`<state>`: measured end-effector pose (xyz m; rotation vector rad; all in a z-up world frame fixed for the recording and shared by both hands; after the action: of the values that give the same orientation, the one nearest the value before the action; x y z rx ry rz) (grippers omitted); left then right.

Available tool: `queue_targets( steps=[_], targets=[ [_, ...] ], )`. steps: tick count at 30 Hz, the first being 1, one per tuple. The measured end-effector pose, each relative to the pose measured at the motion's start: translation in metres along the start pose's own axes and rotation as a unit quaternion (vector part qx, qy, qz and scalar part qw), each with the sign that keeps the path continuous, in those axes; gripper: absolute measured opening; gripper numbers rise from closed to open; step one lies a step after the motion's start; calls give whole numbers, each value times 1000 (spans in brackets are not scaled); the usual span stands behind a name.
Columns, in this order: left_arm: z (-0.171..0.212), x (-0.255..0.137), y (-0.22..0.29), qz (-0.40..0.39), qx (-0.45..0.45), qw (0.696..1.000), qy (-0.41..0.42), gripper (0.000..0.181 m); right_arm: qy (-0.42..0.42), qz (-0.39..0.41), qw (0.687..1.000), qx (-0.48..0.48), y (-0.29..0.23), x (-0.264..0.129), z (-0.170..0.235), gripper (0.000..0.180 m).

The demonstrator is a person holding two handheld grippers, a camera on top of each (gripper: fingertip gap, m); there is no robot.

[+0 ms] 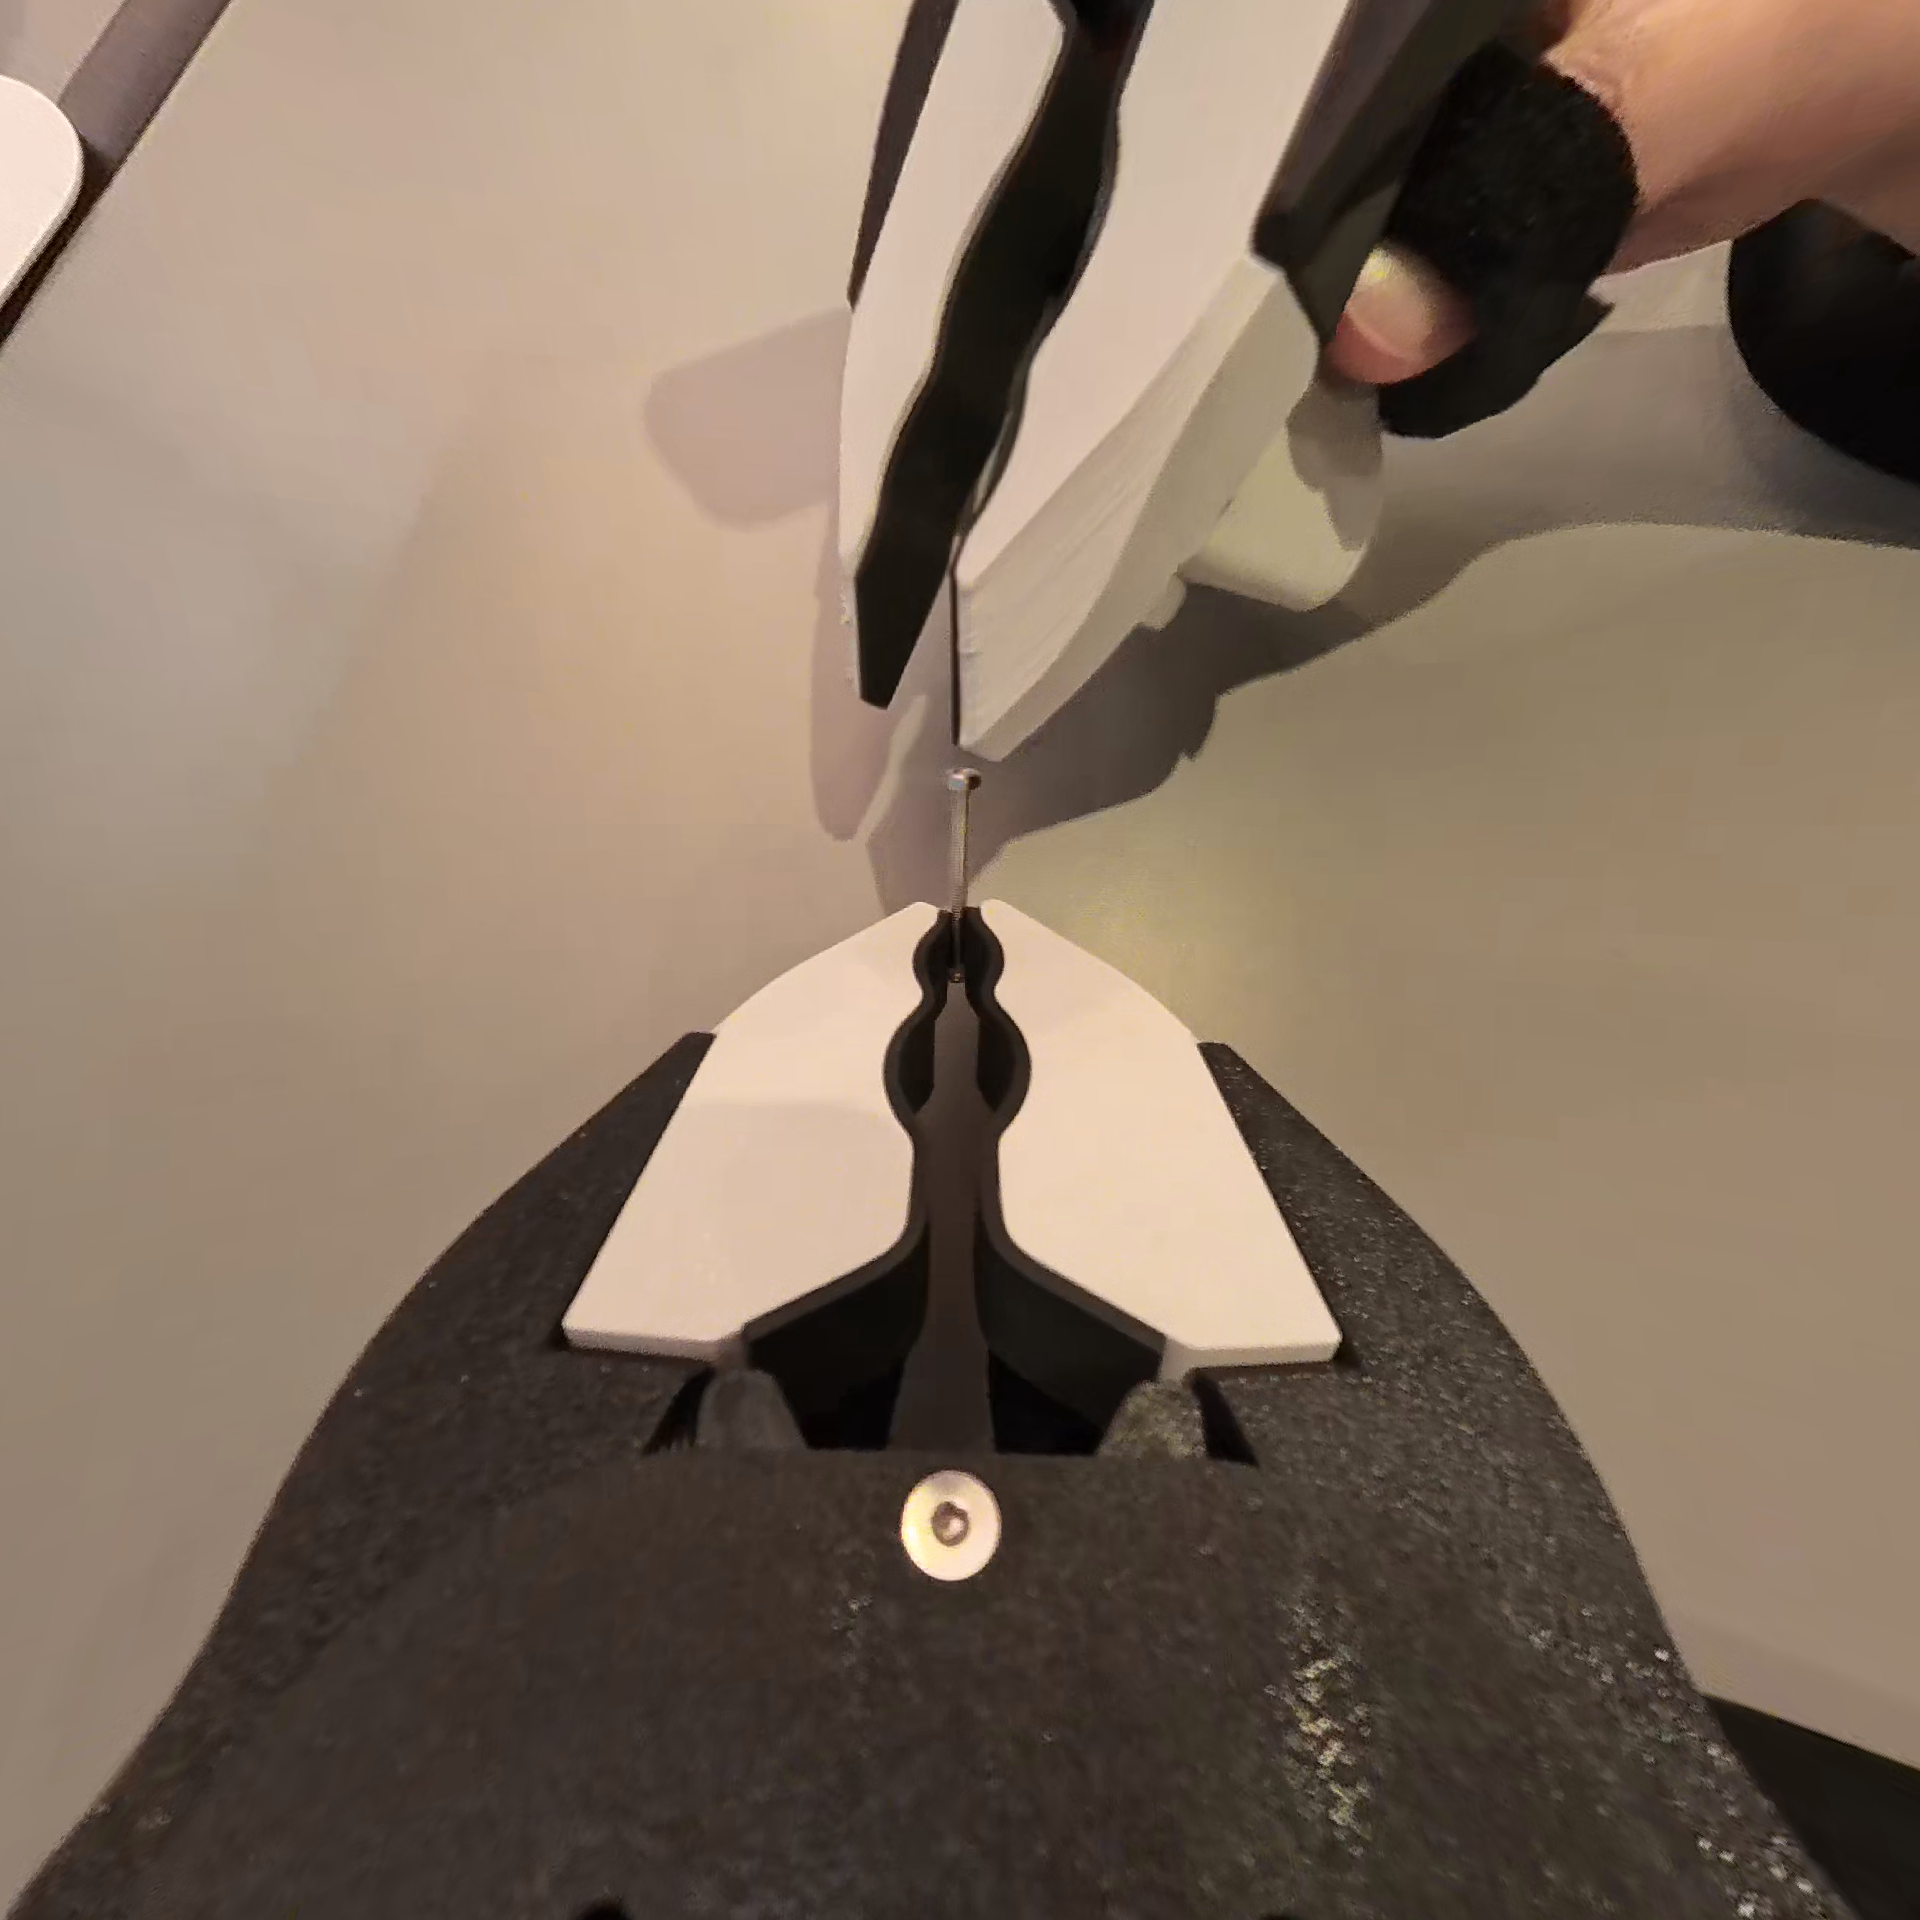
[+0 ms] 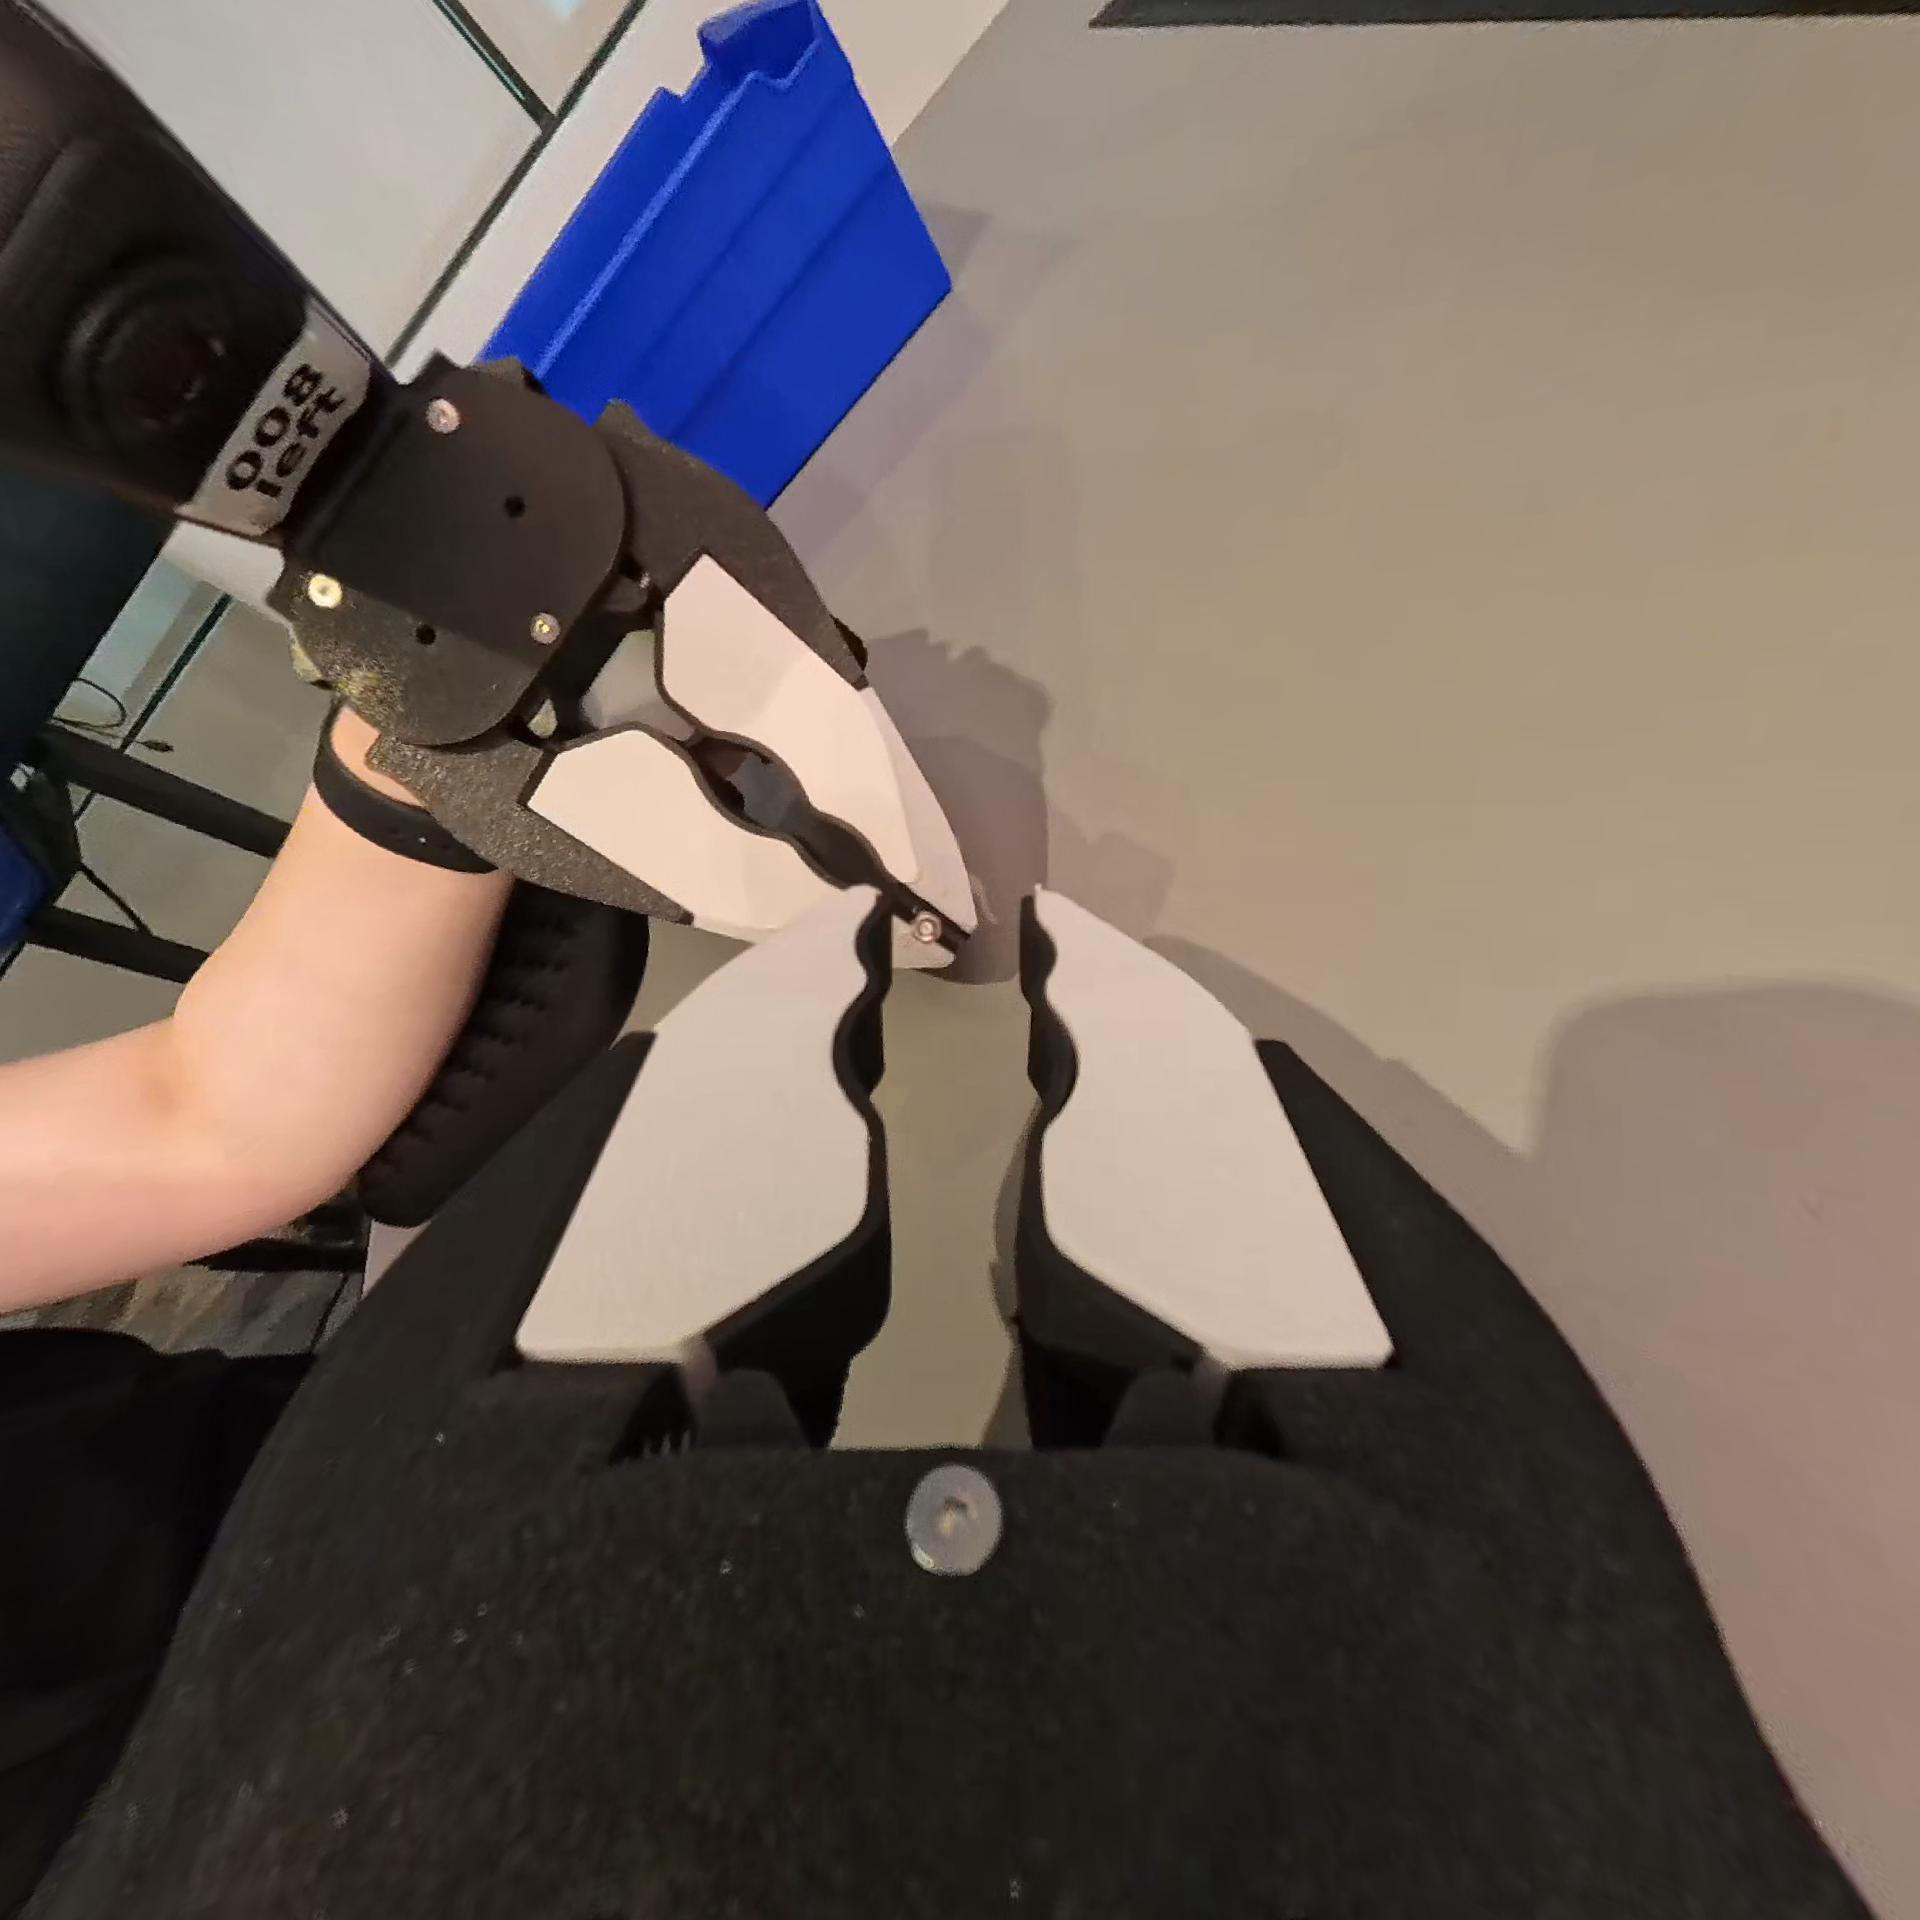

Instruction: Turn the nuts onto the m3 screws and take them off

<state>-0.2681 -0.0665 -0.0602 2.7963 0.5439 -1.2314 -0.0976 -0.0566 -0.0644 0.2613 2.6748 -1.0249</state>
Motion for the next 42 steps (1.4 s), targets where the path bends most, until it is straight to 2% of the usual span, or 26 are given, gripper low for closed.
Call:
queue_targets(
  steps=[1,4,6,10,13,15,20,24,27,31,34,37,38,40,42],
  targets=[
    [0,0,1,1,1,1000,0,2,-9,-2,1000,1,0,1,1,21],
    [-1,1,2,2,5,1000,-3,2,-26,-3,1000,3,1,5,4,18],
    [-1,2,3,2,6,1000,-5,2,-33,-19,999,-1,0,6,4,6],
    [0,1,3,18,4,1000,-2,2,-56,-13,998,-35,-4,6,4,5],
    [1,-4,5,66,-6,998,3,2,-79,-40,991,-98,-12,5,5,5],
    [3,-9,9,117,-10,993,5,2,-99,-73,976,-179,-19,6,8,5],
    [10,-21,21,267,-28,963,-5,2,-121,-136,908,-378,-49,9,24,5],
    [18,-27,24,338,-40,940,-18,2,-136,-151,881,-427,-66,18,28,5],
    [20,-28,23,342,-40,939,-16,2,-138,-140,874,-444,-70,19,28,5],
    [17,-24,19,301,-37,953,-4,2,-127,-120,893,-415,-61,16,24,7],
    [17,-21,13,264,-44,963,0,2,-82,-106,938,-321,-53,11,11,37],
    [18,-17,5,209,-53,976,-7,2,-22,-112,974,-195,-44,4,-3,35],
    [18,-15,1,182,-56,982,-9,2,-12,-112,981,-156,-39,2,-5,29],
    [18,-11,-7,109,-57,992,-13,2,-12,-65,994,-89,-25,0,-4,22],
    [16,-8,-9,84,-55,995,-10,2,-20,-29,999,-33,-12,2,1,19]
  ],
)
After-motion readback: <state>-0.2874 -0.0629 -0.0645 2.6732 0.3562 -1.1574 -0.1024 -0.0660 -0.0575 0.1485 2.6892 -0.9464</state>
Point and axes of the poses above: each gripper's, where its closed fingertips meet, x out along the fingers, z out of its underside, y = z × x across the jaws, the point moved 10 cm from there along -x, back along the fingers, and after that the axes turned 9 degrees about -z, right-handed, at the moved point
